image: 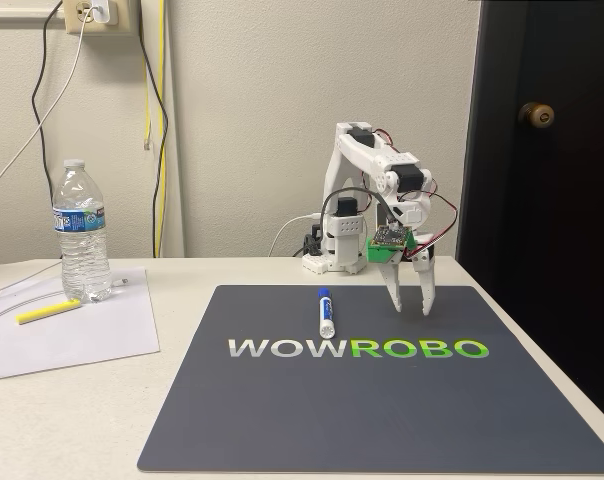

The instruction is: Pick up the blue marker.

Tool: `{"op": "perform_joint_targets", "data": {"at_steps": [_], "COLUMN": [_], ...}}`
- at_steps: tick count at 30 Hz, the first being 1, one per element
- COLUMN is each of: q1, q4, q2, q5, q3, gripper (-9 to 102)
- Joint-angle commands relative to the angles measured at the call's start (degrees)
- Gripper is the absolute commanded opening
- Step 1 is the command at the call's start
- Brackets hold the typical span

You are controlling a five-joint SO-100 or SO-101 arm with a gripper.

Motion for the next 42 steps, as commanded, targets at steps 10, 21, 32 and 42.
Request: {"op": "perform_joint_targets", "data": {"at_steps": [10, 21, 32, 42], "q1": [-1.6, -0.3, 3.0, 7.6], "q4": [-2.0, -1.6, 0.2, 1.8], "q2": [-0.4, 2.5, 7.1, 12.4], "q5": [-2.1, -1.0, -1.9, -6.2], "q3": [-2.3, -2.3, -2.3, -2.4], "gripper": [20, 20, 20, 20]}}
